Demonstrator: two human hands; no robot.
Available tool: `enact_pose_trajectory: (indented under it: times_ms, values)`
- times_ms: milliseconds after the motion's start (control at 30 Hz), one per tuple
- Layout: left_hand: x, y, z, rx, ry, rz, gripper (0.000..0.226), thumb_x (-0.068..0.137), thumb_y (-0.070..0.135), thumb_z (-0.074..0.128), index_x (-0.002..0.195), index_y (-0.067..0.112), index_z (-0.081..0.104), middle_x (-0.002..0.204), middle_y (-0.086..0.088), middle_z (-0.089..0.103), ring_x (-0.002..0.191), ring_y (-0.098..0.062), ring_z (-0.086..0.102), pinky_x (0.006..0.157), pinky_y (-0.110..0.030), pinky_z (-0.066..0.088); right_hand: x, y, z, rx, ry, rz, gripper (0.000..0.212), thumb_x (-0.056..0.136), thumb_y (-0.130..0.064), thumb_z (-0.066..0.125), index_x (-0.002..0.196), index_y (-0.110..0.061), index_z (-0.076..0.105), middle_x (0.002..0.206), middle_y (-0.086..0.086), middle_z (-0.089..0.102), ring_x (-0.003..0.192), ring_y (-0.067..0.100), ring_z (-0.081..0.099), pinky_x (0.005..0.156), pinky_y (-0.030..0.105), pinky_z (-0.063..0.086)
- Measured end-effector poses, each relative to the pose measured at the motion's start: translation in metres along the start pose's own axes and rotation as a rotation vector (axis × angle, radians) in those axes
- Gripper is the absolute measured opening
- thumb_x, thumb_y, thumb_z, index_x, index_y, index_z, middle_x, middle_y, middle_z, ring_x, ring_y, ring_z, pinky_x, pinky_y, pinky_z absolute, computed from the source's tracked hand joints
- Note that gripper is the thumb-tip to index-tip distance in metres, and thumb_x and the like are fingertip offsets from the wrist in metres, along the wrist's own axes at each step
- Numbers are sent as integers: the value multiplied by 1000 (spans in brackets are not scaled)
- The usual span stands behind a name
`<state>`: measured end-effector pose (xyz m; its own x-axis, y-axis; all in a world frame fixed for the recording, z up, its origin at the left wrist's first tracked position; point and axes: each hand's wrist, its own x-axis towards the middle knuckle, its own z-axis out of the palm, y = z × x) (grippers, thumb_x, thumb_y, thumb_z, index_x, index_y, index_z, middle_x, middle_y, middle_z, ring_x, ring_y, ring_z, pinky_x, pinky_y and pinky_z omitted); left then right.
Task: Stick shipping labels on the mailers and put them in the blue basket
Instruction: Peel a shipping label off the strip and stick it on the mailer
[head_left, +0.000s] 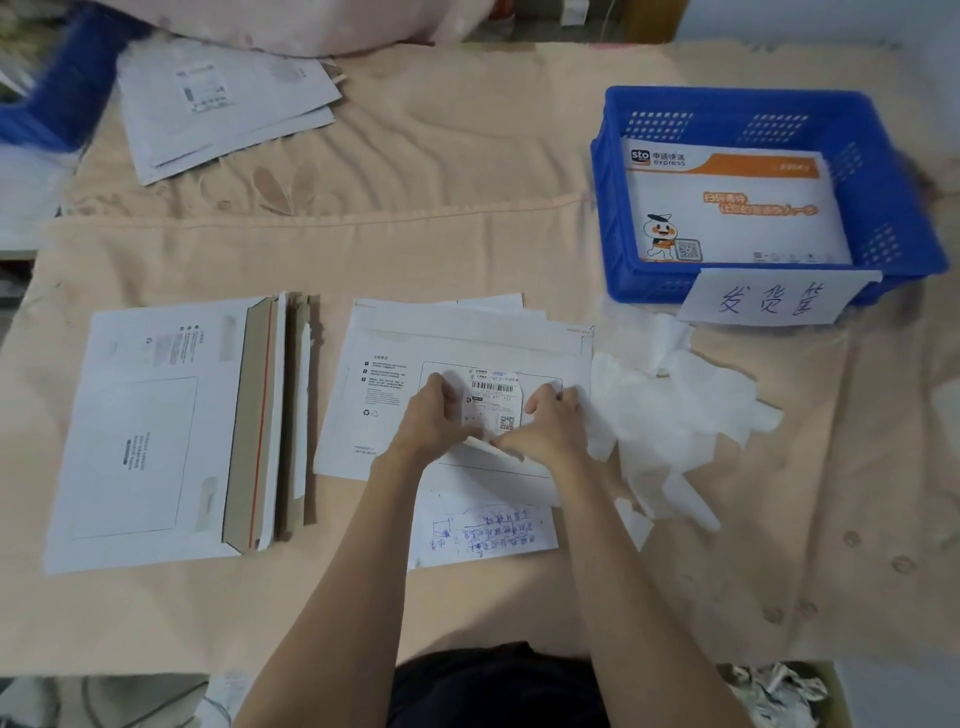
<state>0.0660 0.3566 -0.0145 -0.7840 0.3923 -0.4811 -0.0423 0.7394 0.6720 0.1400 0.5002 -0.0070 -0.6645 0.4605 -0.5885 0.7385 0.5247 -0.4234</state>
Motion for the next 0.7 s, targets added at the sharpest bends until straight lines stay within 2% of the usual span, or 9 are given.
enact_pose_trajectory:
  times_ms: [67, 233, 400, 567, 700]
  values:
    - [-2, -3, 3, -14, 30, 19, 54, 68, 12, 85, 101, 7, 43, 87, -3, 51, 76, -16, 46, 60, -19, 36, -4, 2, 1, -29, 15, -41, 66, 58, -26, 81, 112, -13, 45, 111, 3, 30, 116, 24, 36, 92, 28, 39]
    - [-2, -6, 10, 61, 99, 53, 55, 65, 9, 83, 105, 4, 45, 96, -6, 49, 85, -22, 49, 68, -24, 35, -10, 8, 7, -32, 42, -112, 84, 49, -42, 90, 113, -17, 41, 108, -1, 24, 114, 21, 34, 98, 30, 37]
    - [-3, -5, 6, 137, 19, 71, 74, 55, 9, 90, 111, 2, 42, 102, -5, 41, 92, -20, 41, 73, -24, 35, -10, 14, 15, -51, 110, -140, 86, 49, -43, 90, 115, -19, 41, 115, 0, 28, 117, 21, 32, 102, 30, 34]
    - [-4, -3, 4, 278, -55, 107, 82, 58, 9, 88, 119, -2, 34, 108, -4, 29, 99, -19, 29, 79, -23, 28, -9, 31, 15, 96, 81, -206, 75, 54, -32, 90, 113, -25, 45, 116, -6, 27, 119, 15, 32, 99, 24, 33]
    - [-4, -3, 3, 358, -100, 109, 86, 62, 12, 87, 125, -1, 30, 112, -4, 26, 101, -19, 27, 88, -23, 30, -7, 40, 16, 194, -1, -212, 73, 58, -16, 88, 116, -26, 45, 117, -9, 24, 122, 14, 36, 102, 34, 40]
